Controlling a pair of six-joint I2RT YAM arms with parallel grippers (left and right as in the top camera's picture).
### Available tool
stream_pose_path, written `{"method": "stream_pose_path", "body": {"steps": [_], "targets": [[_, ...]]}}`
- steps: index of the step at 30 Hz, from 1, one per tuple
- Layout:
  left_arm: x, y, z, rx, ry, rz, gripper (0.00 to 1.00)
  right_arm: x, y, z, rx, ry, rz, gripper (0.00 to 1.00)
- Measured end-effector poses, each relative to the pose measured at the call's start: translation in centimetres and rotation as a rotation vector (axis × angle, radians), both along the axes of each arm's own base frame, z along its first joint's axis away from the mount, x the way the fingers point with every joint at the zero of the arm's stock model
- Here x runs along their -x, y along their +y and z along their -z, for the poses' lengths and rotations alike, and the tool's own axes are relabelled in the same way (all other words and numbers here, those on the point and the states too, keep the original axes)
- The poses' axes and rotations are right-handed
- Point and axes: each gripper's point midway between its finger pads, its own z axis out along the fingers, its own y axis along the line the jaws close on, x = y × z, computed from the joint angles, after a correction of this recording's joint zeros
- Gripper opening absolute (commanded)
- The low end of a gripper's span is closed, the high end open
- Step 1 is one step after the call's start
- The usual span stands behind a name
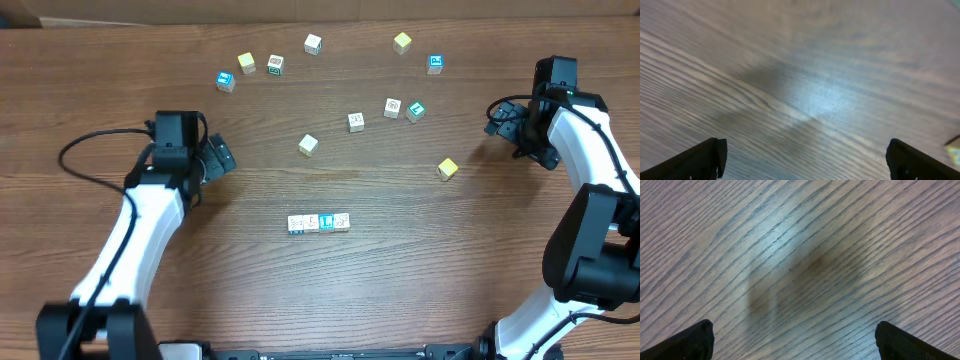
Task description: Form a horizontal line
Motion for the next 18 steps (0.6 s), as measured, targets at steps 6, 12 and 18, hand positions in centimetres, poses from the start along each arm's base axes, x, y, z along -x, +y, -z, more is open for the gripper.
{"method": "stream_pose_path", "body": {"steps": [6, 12, 18], "targets": [[0.1, 1.1, -0.4, -0.044, -0.174, -0.039, 1.0, 0.0, 0.0, 0.0, 0.0, 0.0, 0.0, 1.0], [1.1, 1.3, 2.2, -0.057, -0.297, -0.04, 0.99, 0.0, 0.0, 0.0, 0.0, 0.0, 0.0, 1.0], [2.1, 1.3, 1.0, -0.08, -0.434, -0.01, 0.99, 0.0, 0.0, 0.0, 0.0, 0.0, 0.0, 1.0]]}}
